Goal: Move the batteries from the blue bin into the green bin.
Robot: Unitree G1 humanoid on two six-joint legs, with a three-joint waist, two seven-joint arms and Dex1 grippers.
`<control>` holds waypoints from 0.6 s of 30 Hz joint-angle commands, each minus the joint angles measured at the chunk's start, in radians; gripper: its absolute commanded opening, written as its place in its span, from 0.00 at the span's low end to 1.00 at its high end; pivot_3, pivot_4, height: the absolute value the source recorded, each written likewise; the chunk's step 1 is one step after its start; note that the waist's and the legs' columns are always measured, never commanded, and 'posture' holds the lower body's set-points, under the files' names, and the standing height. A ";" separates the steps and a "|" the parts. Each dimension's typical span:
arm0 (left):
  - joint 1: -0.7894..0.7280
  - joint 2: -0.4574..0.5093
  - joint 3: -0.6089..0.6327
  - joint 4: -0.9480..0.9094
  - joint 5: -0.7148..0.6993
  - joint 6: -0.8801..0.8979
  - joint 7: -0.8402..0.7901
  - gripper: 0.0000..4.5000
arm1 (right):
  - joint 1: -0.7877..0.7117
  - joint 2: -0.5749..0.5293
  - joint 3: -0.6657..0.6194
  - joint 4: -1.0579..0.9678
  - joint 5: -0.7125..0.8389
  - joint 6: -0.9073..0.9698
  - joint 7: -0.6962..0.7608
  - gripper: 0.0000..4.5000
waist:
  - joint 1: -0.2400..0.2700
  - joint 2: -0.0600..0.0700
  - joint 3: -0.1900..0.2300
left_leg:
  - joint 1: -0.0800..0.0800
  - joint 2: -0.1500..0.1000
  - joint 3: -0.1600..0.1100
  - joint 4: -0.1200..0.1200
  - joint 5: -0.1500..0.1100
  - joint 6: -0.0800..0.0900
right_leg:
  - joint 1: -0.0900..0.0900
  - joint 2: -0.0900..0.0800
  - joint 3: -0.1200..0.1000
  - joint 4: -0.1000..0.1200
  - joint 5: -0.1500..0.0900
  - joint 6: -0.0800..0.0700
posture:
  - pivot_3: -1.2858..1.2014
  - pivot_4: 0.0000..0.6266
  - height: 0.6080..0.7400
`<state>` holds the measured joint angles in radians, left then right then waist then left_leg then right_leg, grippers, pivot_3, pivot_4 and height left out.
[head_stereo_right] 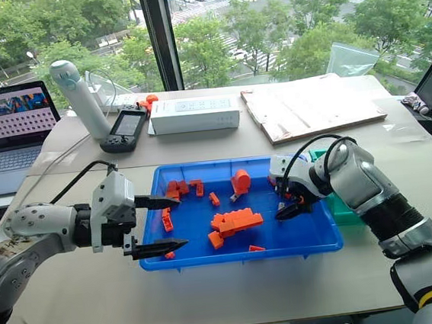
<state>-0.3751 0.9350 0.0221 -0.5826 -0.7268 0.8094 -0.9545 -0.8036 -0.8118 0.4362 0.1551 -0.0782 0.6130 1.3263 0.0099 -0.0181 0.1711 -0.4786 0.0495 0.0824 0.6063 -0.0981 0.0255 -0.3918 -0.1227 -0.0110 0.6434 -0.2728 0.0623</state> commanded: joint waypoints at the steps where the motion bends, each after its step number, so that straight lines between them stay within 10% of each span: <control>1: -0.008 0.010 0.023 -0.013 0.001 -0.014 -0.004 1.00 | -0.018 -0.003 -0.004 0.002 -0.017 0.001 -0.005 0.84 | 0.000 0.000 0.000 | 0.000 0.000 0.000 0.000 0.000 0.000 | 0.000 0.000 0.000 0.000 0.000 0.000 | 0.52 0.24 0.97; 14: -0.012 0.008 0.018 0.004 0.014 -0.025 -0.013 1.00 | 0.013 -0.027 0.011 -0.045 -0.026 0.061 0.024 0.84 | 0.000 0.000 0.000 | 0.000 0.000 0.000 0.000 0.000 0.000 | 0.000 0.000 0.000 0.000 0.000 0.000 | 0.52 0.24 0.97; 18: -0.012 0.006 0.016 0.004 0.018 -0.025 -0.016 1.00 | 0.023 -0.046 0.006 -0.058 -0.025 0.069 0.033 0.63 | 0.001 0.000 0.000 | 0.000 0.000 0.000 0.000 0.000 0.000 | 0.000 0.000 0.000 0.000 0.000 0.000 | 0.52 0.24 0.97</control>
<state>-0.3752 0.9358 0.0220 -0.5729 -0.7120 0.8069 -0.9642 -0.7751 -0.8364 0.4579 0.1248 -0.1004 0.6736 1.3525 0.0111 -0.0181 0.1711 -0.4786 0.0496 0.0824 0.6063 -0.0981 0.0255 -0.3918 -0.1227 -0.0111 0.6433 -0.2730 0.0621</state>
